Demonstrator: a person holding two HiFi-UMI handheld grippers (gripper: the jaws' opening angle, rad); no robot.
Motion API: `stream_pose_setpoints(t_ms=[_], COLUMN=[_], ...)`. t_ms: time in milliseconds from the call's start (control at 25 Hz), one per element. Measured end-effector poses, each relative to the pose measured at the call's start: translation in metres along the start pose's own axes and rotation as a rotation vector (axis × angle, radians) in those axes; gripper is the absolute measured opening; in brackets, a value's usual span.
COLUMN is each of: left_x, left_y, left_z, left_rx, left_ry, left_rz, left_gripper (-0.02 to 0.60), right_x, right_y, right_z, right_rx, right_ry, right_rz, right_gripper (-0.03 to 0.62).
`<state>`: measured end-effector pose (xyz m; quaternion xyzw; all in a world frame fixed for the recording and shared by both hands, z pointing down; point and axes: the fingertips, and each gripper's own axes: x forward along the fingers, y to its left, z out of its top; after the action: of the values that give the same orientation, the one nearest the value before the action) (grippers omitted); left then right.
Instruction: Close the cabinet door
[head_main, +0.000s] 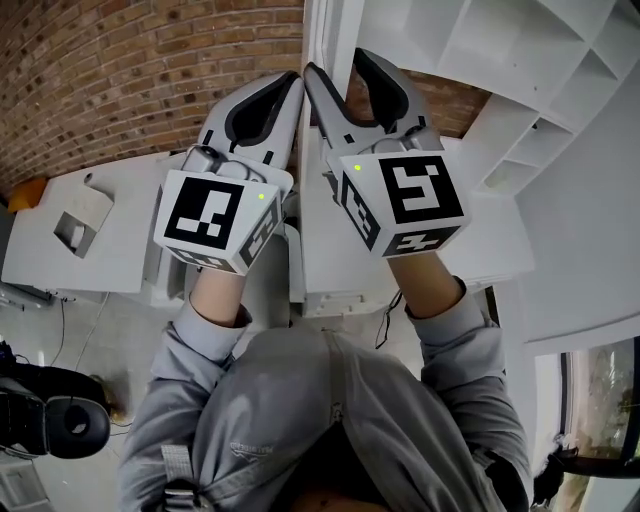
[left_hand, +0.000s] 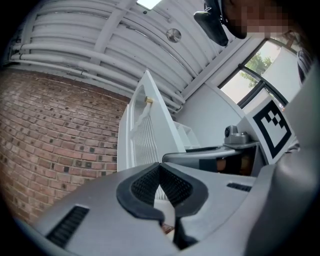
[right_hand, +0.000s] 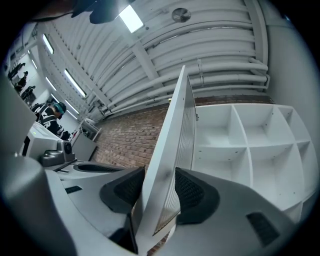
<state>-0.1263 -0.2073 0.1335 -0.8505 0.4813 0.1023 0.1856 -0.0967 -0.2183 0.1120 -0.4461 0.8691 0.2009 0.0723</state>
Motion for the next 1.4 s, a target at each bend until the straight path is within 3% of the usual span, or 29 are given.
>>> stream_pose_setpoints(t_ms=[600, 800, 1400], left_x=[0.035, 0.051, 0.074], left_y=[-0.037, -0.060, -0.074], left_z=[-0.012, -0.018, -0.035], left_rx=[-0.044, -0.062, -0.087], left_ry=[-0.031, -0.031, -0.035], left_rz=[-0.164, -0.235, -0.324], left_gripper=[0.006, 0.006, 0.006], right_x=[-0.031, -0.037, -0.045], right_y=[-0.064, -0.086, -0.135], right_z=[-0.013, -0.020, -0.032], right_rx=[0.040, 0.080, 0.114], right_ry=[0.036, 0.058, 0.068], right_rz=[-0.083, -0.052, -0.074], right_gripper=[0.163, 0.135, 0.107])
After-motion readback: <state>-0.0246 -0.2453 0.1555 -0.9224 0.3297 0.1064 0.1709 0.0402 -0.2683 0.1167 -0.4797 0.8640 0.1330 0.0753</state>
